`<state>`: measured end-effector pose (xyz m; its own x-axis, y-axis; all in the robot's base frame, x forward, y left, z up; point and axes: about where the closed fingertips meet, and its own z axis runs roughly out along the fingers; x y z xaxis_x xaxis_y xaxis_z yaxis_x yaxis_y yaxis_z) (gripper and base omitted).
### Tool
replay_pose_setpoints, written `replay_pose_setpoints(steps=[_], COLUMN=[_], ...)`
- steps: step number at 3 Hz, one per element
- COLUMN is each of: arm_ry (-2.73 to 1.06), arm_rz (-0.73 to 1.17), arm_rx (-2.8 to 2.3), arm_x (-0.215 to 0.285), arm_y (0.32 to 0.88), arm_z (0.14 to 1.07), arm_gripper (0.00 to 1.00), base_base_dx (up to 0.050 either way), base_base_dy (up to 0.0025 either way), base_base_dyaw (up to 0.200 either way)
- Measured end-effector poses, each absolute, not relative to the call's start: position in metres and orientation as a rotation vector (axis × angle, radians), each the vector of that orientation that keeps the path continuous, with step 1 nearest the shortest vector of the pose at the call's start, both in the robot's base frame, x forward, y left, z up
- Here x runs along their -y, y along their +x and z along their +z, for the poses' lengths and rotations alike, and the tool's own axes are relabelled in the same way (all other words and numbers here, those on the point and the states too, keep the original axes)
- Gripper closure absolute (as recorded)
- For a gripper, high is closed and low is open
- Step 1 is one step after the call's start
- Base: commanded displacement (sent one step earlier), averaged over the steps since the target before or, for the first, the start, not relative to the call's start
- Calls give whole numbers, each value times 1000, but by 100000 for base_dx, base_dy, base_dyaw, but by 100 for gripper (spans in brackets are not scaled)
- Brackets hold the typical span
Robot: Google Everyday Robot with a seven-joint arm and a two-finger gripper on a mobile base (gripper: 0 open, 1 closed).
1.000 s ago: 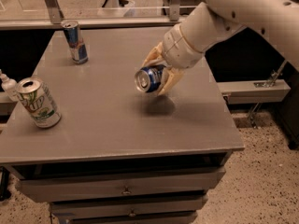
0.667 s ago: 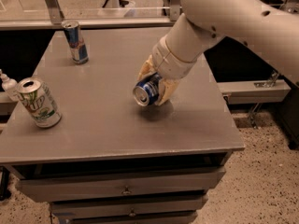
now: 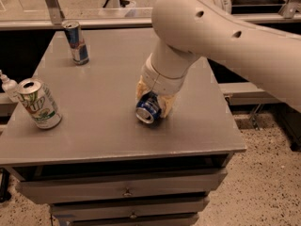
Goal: Knock pepsi can over
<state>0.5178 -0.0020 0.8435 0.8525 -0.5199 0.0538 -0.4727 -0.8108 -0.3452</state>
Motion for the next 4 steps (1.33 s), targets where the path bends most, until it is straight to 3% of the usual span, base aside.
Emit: replay_pose_setpoints(steps=[3, 4], arm_ry=[-2838, -2849], arm_rz=[-262, -265], arm_rx=[-600, -593], arm_x=[5, 7], arm_y=[508, 507], arm_z=[838, 837], arm_gripper=[12, 0], base_base_dx=[0, 0], base_base_dy=[0, 0], base_base_dyaw=[0, 0])
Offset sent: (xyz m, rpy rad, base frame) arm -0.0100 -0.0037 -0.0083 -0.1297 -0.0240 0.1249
